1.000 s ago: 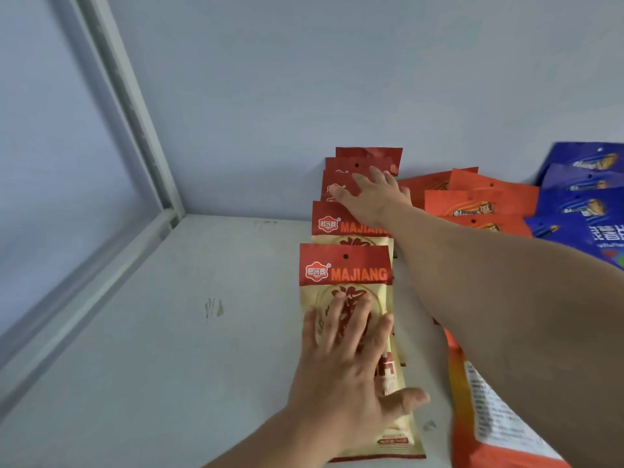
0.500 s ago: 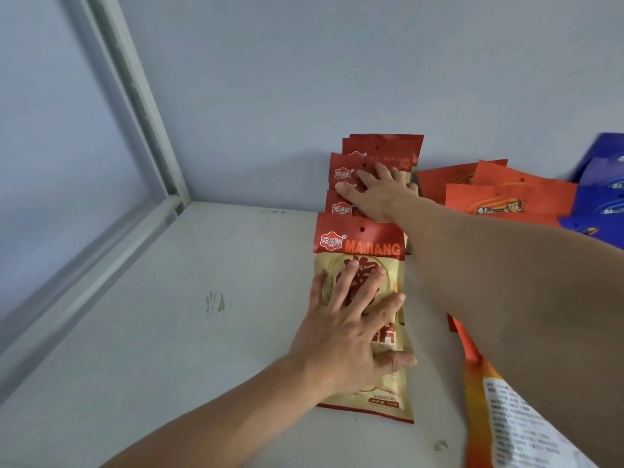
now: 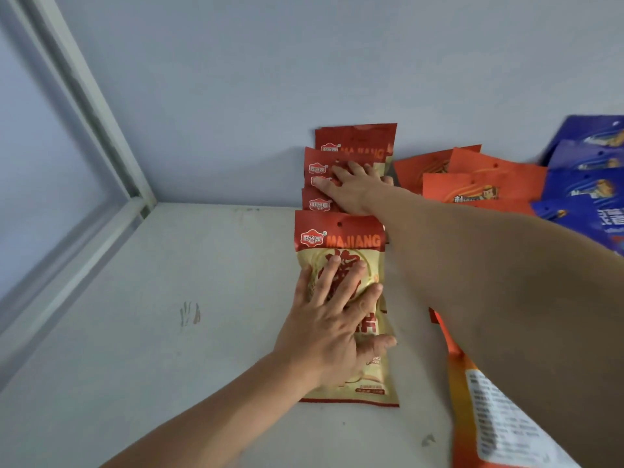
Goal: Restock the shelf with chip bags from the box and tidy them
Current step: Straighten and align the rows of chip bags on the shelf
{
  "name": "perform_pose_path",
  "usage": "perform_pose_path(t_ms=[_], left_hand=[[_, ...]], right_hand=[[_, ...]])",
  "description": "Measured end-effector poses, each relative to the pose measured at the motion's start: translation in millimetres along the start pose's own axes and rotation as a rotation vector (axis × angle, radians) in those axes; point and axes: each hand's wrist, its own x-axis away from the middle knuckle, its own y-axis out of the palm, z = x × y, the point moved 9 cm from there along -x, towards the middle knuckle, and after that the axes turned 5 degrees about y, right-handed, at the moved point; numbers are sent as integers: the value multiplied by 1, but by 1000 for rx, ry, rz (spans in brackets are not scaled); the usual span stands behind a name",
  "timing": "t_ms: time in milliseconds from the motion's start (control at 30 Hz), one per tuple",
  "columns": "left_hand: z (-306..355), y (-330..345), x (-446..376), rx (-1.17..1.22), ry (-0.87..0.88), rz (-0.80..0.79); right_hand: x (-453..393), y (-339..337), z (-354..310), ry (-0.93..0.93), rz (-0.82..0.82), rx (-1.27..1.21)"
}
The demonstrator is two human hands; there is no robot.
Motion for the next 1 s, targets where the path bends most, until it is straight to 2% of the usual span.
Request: perform_pose_path(t_ms=[167,267,400,467,567,633,700,800,900,1000], left_hand=[[-2,-10,-1,14,-23,-19],[-4,-9,0,31,-83,-150],[-8,-17,-4,-15,-142,-190],[-6,-24,-5,-40,-184,-164],[16,-49,-7,-20,-259,24],[44,-63,-8,99,-305,169],[78,-66,-10,372,-351,253],[119,-44,-17,742,-449,269],[125,-14,-24,875,-567,287],[118,6,-33,1043,-647,297]], right_hand=[[30,-42,7,-56,177,-18],[58,-54,27,-83,203,-28],[102,-63,72,-94,255,-65],[127,-67,102,-86,293,-124],[169,-68,157,-49,365,-276],[200,-61,195,-7,392,-418],[228,-46,228,49,377,-545],[261,-23,258,96,370,-670],[284,-4,268,90,399,-786],[289,20,267,106,333,-878]])
